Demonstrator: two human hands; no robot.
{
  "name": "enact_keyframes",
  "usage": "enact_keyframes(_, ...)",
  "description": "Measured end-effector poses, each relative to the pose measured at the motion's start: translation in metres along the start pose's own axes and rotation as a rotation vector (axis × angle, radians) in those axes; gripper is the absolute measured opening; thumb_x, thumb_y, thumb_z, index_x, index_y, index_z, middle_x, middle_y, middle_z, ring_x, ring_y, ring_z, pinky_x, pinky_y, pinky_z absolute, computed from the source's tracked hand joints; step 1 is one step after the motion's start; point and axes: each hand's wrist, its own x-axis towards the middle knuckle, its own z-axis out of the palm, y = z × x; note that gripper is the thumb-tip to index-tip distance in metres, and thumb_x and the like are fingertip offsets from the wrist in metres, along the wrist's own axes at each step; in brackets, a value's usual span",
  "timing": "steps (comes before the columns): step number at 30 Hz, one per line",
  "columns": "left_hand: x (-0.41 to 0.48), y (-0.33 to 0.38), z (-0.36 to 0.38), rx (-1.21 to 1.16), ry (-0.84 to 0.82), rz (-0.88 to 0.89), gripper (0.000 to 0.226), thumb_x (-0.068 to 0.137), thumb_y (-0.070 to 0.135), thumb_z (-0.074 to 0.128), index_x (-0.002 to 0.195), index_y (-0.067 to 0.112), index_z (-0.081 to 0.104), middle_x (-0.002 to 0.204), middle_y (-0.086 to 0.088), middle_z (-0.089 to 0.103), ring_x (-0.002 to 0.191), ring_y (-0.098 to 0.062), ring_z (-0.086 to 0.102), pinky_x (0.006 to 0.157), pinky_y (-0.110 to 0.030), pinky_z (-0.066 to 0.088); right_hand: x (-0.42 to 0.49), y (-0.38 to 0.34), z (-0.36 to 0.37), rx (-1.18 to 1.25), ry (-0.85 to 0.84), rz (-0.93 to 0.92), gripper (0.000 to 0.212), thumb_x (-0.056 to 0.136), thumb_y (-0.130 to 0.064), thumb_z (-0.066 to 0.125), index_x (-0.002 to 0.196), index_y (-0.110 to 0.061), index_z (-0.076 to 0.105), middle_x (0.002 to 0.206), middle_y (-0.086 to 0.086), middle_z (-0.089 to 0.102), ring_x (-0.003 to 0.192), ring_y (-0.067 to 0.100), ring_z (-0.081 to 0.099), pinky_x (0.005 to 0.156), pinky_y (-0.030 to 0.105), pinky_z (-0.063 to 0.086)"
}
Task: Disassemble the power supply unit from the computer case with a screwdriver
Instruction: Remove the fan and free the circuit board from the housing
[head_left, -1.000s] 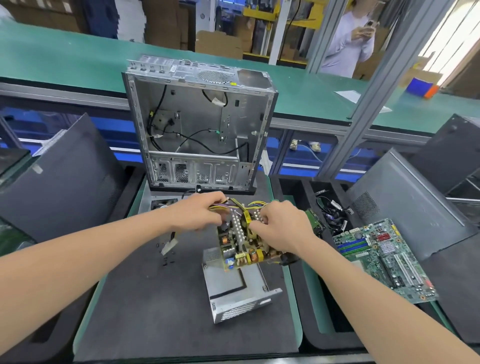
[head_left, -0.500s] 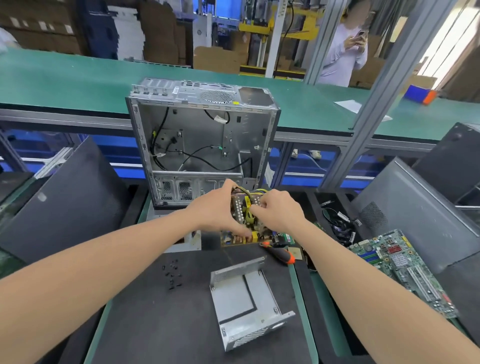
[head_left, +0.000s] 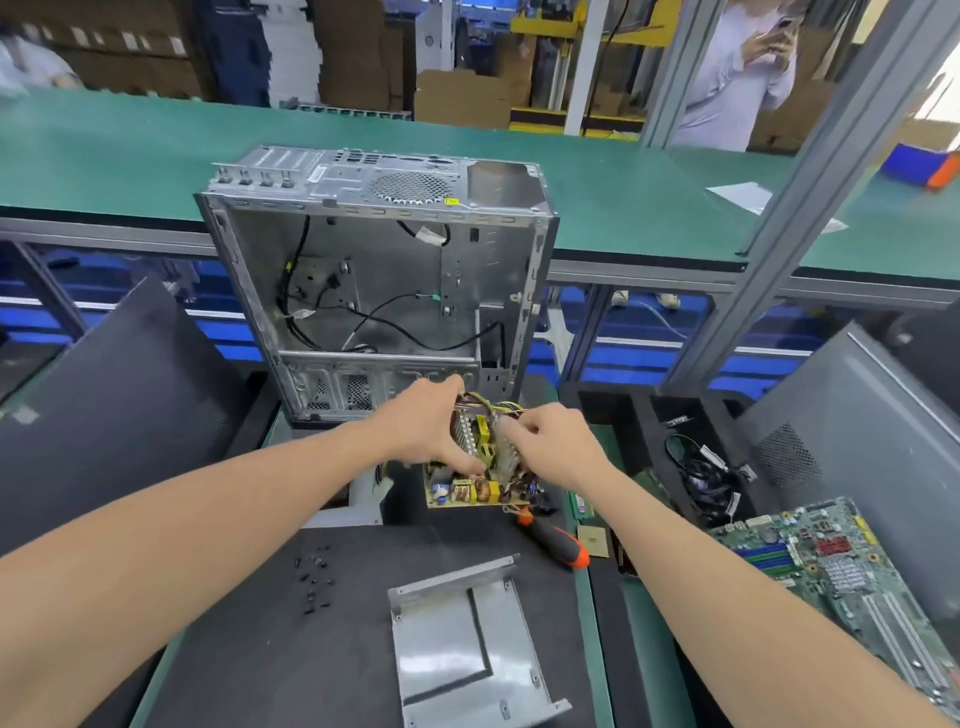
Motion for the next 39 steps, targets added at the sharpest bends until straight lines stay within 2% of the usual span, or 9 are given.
enact_keyframes(4, 0.007, -0.008, -0.001, 0.021, -0.02, -0.04, 0.099, 0.058, 0.07, 0.089, 0.122, 0.009, 0.045, 0.059, 0.001, 0.059, 0.04, -0.008, 0.052, 0.04, -0.019, 0.036, 0.008, 0.032, -0.006, 0.098, 0.026, 0.125, 0.026, 0.086, -0.02, 0.045, 0.075, -0.019, 0.069, 0.078, 0.002, 0.073, 0.081, 0.025, 0.07, 0.081, 0.041, 0.06)
enact_keyframes(8, 0.008, -0.015, -0.005, 0.018, -0.018, -0.062, 0.11, 0.061, 0.07, 0.089, 0.138, 0.006, 0.042, 0.062, 0.002, 0.059, 0.049, -0.007, 0.052, 0.044, -0.019, 0.037, 0.006, 0.06, 0.016, -0.212, -0.363, 0.149, 0.016, 0.086, -0.026, 0.062, 0.1, -0.021, 0.065, 0.114, 0.005, 0.07, 0.106, 0.027, 0.066, 0.088, 0.033, 0.055)
enact_keyframes(12, 0.005, -0.017, -0.002, 0.02, -0.049, -0.067, 0.116, 0.061, 0.072, 0.088, 0.143, 0.007, 0.039, 0.067, 0.0, 0.064, 0.046, -0.004, 0.056, 0.045, -0.017, 0.04, -0.002, 0.067, 0.051, -0.402, -0.458, 0.143, 0.074, 0.075, -0.056, 0.08, 0.133, -0.02, 0.053, 0.128, 0.007, 0.061, 0.112, 0.033, 0.063, 0.091, 0.039, 0.056)
enact_keyframes(17, 0.007, -0.017, 0.008, 0.022, -0.096, -0.074, 0.113, 0.06, 0.07, 0.089, 0.14, 0.006, 0.04, 0.067, 0.0, 0.065, 0.05, -0.005, 0.063, 0.054, -0.024, 0.053, -0.002, 0.062, 0.041, -0.333, -0.471, 0.184, 0.031, 0.087, -0.033, 0.071, 0.105, -0.01, 0.061, 0.103, 0.012, 0.068, 0.083, 0.036, 0.074, 0.066, 0.035, 0.059)
enact_keyframes(22, 0.014, -0.014, 0.021, 0.011, -0.115, -0.081, 0.117, 0.062, 0.067, 0.089, 0.148, 0.006, 0.037, 0.071, 0.009, 0.054, 0.059, -0.011, 0.052, 0.06, -0.025, 0.045, -0.023, 0.076, 0.015, -0.009, -0.481, 0.298, 0.004, 0.093, -0.013, 0.052, 0.094, -0.01, 0.051, 0.092, 0.02, 0.066, 0.073, 0.032, 0.066, 0.067, 0.037, 0.046)
enact_keyframes(26, 0.022, -0.015, 0.036, -0.027, -0.126, -0.123, 0.123, 0.062, 0.069, 0.088, 0.155, 0.011, 0.032, 0.103, 0.0, 0.066, 0.067, -0.01, 0.056, 0.061, -0.024, 0.046, -0.04, 0.083, 0.011, 0.575, -0.436, 0.387, 0.029, 0.082, 0.005, 0.06, 0.089, -0.014, 0.039, 0.071, 0.012, 0.051, 0.052, 0.022, 0.049, 0.059, 0.036, 0.045)
enact_keyframes(29, 0.028, -0.014, 0.044, -0.033, -0.108, -0.144, 0.128, 0.059, 0.074, 0.086, 0.156, 0.012, 0.032, 0.145, -0.009, 0.058, 0.11, -0.022, 0.062, 0.078, -0.028, 0.045, -0.044, 0.082, 0.02, 0.732, -0.412, 0.405, 0.056, 0.075, -0.009, 0.088, 0.09, -0.018, 0.035, 0.062, 0.001, 0.052, 0.048, 0.017, 0.045, 0.046, 0.028, 0.043)
enact_keyframes(34, 0.035, -0.018, 0.045, -0.067, -0.103, -0.159, 0.129, 0.058, 0.073, 0.088, 0.156, 0.01, 0.033, 0.149, -0.011, 0.055, 0.122, -0.026, 0.06, 0.083, -0.031, 0.046, -0.041, 0.088, 0.037, 0.822, -0.283, 0.418, 0.056, 0.073, -0.007, 0.092, 0.098, -0.015, 0.042, 0.069, 0.005, 0.055, 0.047, 0.019, 0.048, 0.046, 0.032, 0.041)
enact_keyframes(39, 0.037, -0.024, 0.045, -0.101, -0.11, -0.201, 0.129, 0.055, 0.073, 0.087, 0.155, 0.012, 0.035, 0.141, -0.01, 0.057, 0.1, -0.018, 0.062, 0.075, -0.031, 0.05, -0.037, 0.09, 0.041, 0.867, -0.245, 0.425, 0.058, 0.07, -0.013, 0.095, 0.108, -0.011, 0.052, 0.055, -0.01, 0.059, 0.047, 0.016, 0.049, 0.044, 0.029, 0.042)
